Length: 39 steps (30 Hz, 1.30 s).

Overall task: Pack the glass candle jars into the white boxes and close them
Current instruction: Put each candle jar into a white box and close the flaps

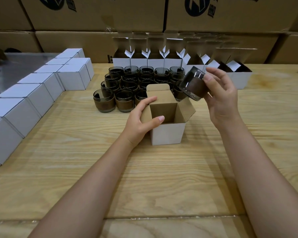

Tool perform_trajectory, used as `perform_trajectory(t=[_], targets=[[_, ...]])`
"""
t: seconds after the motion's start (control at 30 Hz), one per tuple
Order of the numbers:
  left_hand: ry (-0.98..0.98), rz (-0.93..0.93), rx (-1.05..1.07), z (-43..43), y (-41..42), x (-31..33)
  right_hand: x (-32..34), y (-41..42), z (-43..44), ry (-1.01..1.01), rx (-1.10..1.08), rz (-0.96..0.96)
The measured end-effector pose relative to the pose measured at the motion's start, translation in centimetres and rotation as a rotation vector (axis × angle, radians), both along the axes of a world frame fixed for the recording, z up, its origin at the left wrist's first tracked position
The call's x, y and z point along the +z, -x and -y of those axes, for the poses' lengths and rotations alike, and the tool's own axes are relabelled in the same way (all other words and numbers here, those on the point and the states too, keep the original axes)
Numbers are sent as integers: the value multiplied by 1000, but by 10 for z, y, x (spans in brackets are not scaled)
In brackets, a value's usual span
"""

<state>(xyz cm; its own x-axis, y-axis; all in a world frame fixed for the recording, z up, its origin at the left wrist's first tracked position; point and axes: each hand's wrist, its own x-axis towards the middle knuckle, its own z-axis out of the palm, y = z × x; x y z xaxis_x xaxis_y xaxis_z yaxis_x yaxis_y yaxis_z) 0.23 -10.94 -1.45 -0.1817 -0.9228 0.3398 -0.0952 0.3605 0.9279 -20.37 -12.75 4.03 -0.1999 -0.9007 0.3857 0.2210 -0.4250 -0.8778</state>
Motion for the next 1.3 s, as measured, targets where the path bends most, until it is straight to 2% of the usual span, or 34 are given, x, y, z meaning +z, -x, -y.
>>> perform_trajectory(t=[0.07, 0.2, 0.37, 0.43, 0.6, 0.77, 0.83, 0.97, 1.1, 1.3], targets=[[2, 3, -1, 0, 0, 0, 6, -7, -5, 38, 52, -35], [14, 14, 0, 1, -1, -1, 10, -30, -13, 36, 81, -229], [12, 2, -24, 1, 0, -1, -1, -52, -14, -23, -56, -571], [14, 2, -24, 1, 0, -2, -2, -53, -14, -52, -134, -649], [3, 17, -23, 4, 0, -2, -1, -51, -15, -83, -159, -716], [-13, 6, -27, 6, -1, -3, 2, -38, -17, -70, 137, -660], [-20, 8, -35, 7, -1, -3, 3, -34, -18, -80, 190, -625], [-27, 10, -16, 6, -1, -4, 3, -33, -17, -95, 103, -618], [-10, 22, -23, 5, -2, -4, 0, -35, -20, -108, 56, -756], [0, 26, -38, 5, -2, -4, 2, -39, -19, -91, -89, -1153]])
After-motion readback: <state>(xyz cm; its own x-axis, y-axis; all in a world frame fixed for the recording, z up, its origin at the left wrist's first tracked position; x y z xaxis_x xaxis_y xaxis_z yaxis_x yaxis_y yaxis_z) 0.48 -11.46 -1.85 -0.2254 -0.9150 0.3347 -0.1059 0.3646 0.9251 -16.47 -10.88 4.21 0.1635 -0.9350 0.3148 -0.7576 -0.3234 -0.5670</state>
